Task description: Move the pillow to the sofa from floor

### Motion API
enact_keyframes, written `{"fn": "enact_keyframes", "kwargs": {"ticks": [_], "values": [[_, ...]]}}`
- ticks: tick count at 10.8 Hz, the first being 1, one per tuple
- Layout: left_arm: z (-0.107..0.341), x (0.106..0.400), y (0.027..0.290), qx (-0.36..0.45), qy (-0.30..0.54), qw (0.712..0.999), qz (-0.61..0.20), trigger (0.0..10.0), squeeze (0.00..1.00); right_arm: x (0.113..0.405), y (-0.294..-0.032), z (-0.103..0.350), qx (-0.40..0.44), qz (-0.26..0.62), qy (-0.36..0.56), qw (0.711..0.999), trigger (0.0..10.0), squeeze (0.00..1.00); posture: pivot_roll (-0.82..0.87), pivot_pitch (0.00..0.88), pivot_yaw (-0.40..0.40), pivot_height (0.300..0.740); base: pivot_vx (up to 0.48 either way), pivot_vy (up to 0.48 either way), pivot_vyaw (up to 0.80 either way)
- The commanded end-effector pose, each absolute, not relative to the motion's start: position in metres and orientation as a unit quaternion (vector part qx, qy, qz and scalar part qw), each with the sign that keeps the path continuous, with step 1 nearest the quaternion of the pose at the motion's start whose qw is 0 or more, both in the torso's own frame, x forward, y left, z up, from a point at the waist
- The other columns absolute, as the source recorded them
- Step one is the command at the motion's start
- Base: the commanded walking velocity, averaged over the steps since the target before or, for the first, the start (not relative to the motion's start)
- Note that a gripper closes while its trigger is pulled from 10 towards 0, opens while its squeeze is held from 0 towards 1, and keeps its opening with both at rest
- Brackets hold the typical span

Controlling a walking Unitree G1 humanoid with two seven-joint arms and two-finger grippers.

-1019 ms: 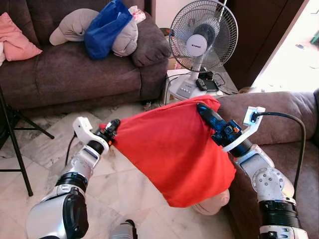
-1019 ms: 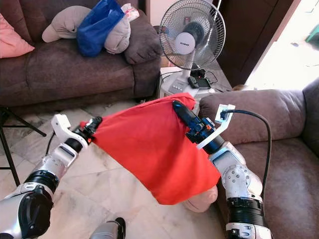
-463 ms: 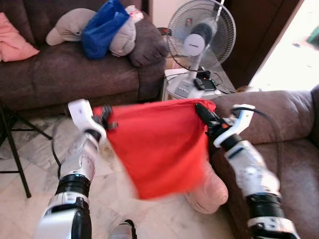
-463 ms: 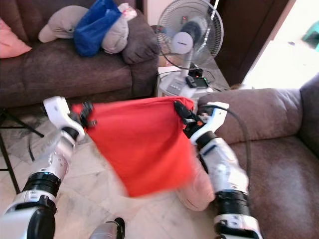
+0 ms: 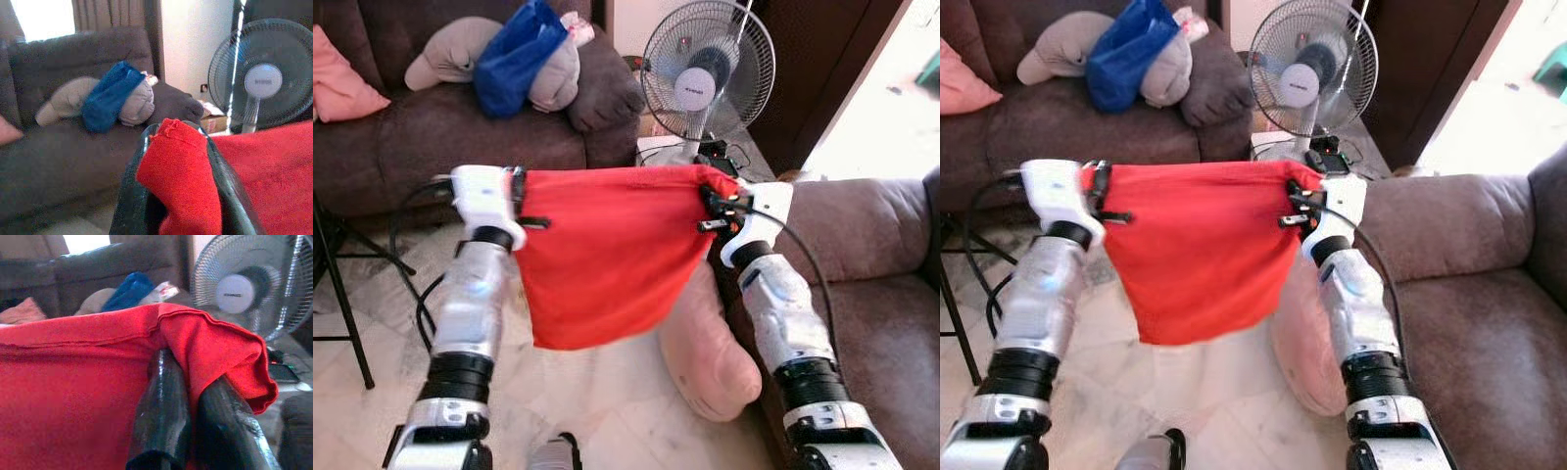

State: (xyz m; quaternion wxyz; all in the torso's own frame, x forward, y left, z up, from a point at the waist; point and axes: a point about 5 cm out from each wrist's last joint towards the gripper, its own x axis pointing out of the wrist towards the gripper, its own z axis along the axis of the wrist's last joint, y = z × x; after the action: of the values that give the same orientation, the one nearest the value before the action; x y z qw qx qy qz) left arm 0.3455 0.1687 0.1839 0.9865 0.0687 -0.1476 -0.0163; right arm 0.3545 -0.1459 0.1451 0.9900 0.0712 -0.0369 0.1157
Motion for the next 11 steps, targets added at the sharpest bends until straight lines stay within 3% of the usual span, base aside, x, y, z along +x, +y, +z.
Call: {"fn": "enact_keyframes", "kwargs": {"ticks": [1,3,5,11], "values": [[0.194,0.340,0.183,0.082,-0.179,0.980,0.031,10.0,0.00,0.354,-0.174,0.156,0.075,0.045,-0.078,0.993,10.0,0.00,0.10,0.020,-0.065,0.740,0.000,0.000,0.00],[0.178,0.338,0.188,0.076,-0.160,0.982,0.072,10.0,0.00,0.354,-0.168,0.150,0.063,0.042,-0.081,0.994,10.0,0.00,0.10,0.005,-0.068,0.740,0.000,0.000,0.00],[0.168,0.327,0.186,0.126,-0.171,0.974,0.077,10.0,0.00,0.348,-0.171,0.144,0.047,0.022,-0.105,0.993,10.0,0.00,0.10,0.001,-0.066,0.740,0.000,0.000,0.00],[0.146,0.309,0.195,0.162,-0.160,0.969,0.092,10.0,0.00,0.322,-0.180,0.122,0.015,0.014,-0.116,0.993,10.0,0.00,0.09,0.000,-0.048,0.740,0.000,0.000,0.00]]}}
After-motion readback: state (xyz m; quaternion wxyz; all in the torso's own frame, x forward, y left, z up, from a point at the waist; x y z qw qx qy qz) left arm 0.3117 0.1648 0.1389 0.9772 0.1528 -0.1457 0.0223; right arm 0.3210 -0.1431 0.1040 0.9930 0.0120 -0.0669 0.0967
